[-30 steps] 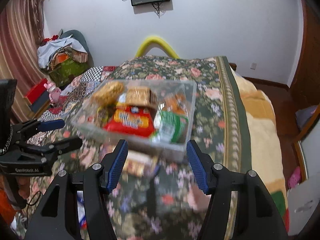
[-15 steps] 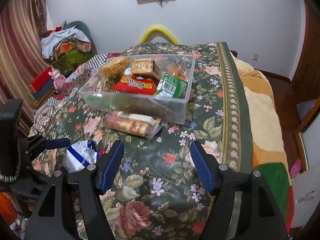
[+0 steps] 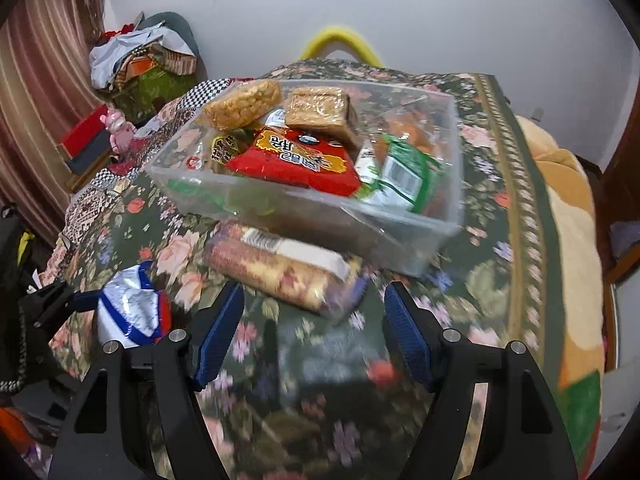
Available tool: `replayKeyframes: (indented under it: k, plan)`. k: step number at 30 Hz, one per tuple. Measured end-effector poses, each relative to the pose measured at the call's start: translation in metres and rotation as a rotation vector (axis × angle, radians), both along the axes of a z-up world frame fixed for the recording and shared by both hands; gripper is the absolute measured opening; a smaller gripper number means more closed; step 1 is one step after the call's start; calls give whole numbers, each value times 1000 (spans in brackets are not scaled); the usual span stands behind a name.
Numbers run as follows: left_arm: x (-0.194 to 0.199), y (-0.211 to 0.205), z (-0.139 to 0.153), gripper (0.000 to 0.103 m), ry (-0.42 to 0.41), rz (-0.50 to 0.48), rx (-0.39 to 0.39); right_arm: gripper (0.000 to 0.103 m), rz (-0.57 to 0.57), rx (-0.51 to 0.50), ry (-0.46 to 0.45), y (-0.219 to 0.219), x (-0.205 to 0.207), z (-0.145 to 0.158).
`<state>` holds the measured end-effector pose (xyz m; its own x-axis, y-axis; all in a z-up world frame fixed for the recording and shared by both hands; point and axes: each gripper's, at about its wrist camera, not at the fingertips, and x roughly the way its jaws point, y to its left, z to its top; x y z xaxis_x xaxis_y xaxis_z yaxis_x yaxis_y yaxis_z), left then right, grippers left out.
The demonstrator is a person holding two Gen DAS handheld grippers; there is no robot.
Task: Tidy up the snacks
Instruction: 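Grasp the white-and-blue bag with the left tool while the right tool reaches for the wafer pack, then lower the white-and-blue bag into the box with the left tool while the right drops the wafer pack in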
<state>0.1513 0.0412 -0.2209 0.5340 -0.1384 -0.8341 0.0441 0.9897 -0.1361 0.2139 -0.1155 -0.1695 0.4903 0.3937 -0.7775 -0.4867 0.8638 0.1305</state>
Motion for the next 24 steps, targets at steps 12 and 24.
replayKeyframes:
  k: [12,24]
  plan:
    - [-3,35,-2,81,-33,76,-16,54,92,5,87,14,-13,-16]
    - [-18,58,9,81,-55,114,-44,68,192,-52,-9,36,-22,6]
